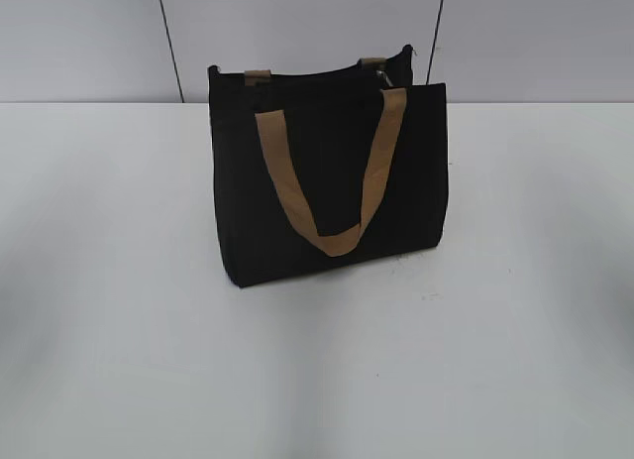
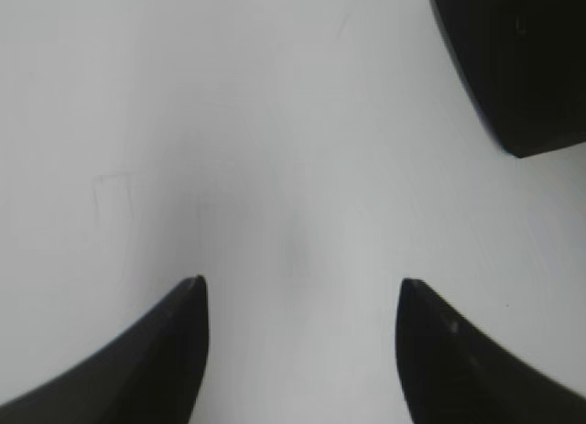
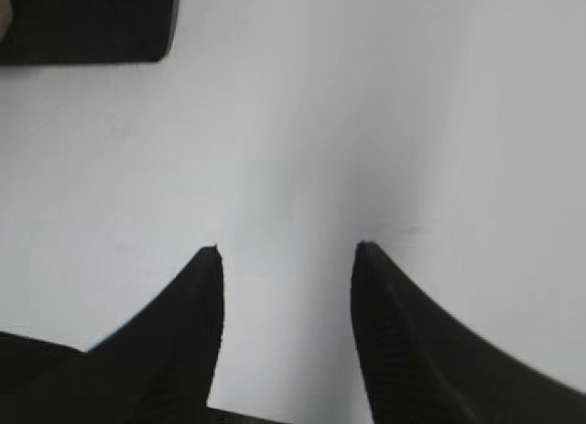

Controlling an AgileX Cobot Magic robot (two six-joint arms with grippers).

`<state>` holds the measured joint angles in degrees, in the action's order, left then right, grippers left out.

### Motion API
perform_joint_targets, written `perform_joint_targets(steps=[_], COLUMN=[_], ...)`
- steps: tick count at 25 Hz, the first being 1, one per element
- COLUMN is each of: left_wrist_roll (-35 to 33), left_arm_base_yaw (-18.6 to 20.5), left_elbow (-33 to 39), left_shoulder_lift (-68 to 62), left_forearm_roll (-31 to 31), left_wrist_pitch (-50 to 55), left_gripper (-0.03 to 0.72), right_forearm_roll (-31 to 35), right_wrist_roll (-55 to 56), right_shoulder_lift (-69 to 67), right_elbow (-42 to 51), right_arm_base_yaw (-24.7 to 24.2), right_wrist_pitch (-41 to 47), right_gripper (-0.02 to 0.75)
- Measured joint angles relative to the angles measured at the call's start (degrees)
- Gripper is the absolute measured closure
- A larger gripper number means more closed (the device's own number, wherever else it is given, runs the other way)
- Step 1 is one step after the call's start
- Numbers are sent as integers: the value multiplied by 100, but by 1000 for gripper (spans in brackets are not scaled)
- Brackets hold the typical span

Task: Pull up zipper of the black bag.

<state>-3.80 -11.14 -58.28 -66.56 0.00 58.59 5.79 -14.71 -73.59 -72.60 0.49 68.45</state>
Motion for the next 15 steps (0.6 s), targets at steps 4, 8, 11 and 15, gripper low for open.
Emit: perform_joint_targets(steps=[4, 8, 11, 15], left_wrist_roll=[55, 56, 61, 74], left_arm_base_yaw=[0, 0, 0, 0], left_elbow=[793, 1524, 2013, 2447], left_shoulder_lift=[936, 1926, 2785, 3615], left_forearm_roll=[0, -146, -381, -425], left_wrist_pitch=[-134, -224, -373, -405], left_gripper=[207, 207, 207, 212], right_forearm_roll=[61, 63, 100, 478], right_wrist_roll=[0, 5, 5, 93], right_shoulder_lift=[1222, 2263, 3173, 3950], right_elbow=[1604, 2839, 3558, 4220], right_arm_base_yaw=[0, 0, 0, 0], right_wrist_pitch=[-519, -739, -747, -760], right_gripper=[376, 376, 376, 376])
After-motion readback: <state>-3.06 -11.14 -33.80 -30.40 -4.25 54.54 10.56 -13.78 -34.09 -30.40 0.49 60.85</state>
